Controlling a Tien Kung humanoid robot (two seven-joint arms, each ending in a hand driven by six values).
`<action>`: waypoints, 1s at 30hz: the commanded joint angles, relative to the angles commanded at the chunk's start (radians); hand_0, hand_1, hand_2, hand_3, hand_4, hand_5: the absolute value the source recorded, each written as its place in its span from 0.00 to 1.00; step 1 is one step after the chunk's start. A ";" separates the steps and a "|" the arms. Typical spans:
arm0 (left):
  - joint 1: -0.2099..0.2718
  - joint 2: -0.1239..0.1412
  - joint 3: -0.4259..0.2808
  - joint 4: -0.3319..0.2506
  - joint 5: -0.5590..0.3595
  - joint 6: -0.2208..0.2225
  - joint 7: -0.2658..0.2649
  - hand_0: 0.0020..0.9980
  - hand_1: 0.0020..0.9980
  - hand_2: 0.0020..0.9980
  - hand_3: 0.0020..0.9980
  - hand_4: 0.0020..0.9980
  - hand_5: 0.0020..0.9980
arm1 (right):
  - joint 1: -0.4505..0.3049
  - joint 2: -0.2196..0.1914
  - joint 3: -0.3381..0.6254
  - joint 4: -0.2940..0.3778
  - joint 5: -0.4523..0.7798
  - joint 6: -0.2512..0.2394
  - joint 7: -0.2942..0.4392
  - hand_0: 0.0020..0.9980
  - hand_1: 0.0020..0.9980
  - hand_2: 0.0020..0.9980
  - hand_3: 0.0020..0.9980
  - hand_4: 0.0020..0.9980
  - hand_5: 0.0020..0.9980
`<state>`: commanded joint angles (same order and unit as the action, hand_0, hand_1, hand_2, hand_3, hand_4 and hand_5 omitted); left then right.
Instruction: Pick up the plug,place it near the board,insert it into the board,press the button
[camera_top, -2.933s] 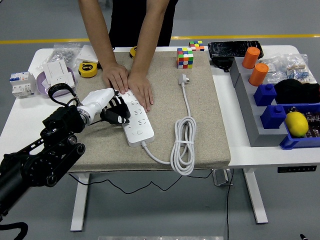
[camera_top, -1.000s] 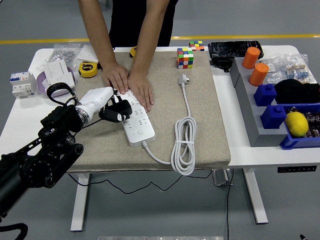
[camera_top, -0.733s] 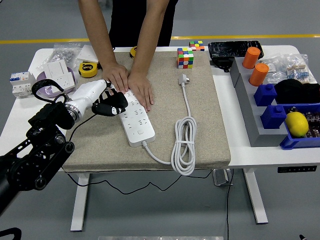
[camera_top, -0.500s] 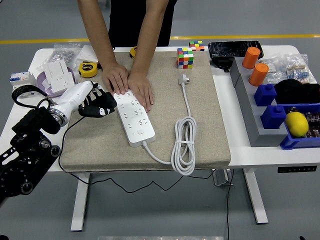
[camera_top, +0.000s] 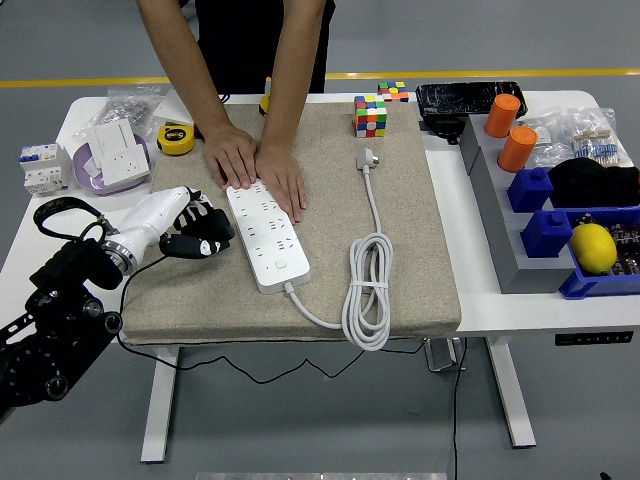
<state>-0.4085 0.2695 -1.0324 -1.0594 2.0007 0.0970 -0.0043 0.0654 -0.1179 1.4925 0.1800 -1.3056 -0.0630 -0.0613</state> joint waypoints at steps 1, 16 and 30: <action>0.001 0.000 -0.001 0.002 0.004 -0.001 0.000 0.37 0.49 0.49 0.50 0.64 0.17 | 0.000 0.000 0.000 0.000 -0.001 0.000 0.000 0.83 0.75 0.74 0.76 1.00 0.94; 0.003 0.003 0.001 0.006 0.054 -0.037 0.027 0.58 0.73 0.63 0.59 0.81 0.15 | 0.006 0.000 -0.002 0.000 0.002 0.001 0.002 0.83 0.75 0.74 0.76 1.00 0.94; 0.010 0.011 -0.029 -0.048 0.103 -0.088 0.061 0.86 0.95 0.87 0.80 0.97 0.22 | 0.008 0.001 0.000 0.000 0.002 0.001 0.003 0.83 0.75 0.74 0.77 1.00 0.94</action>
<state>-0.3983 0.2802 -1.0612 -1.1073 2.1039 0.0094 0.0569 0.0737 -0.1173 1.4922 0.1800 -1.3032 -0.0625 -0.0578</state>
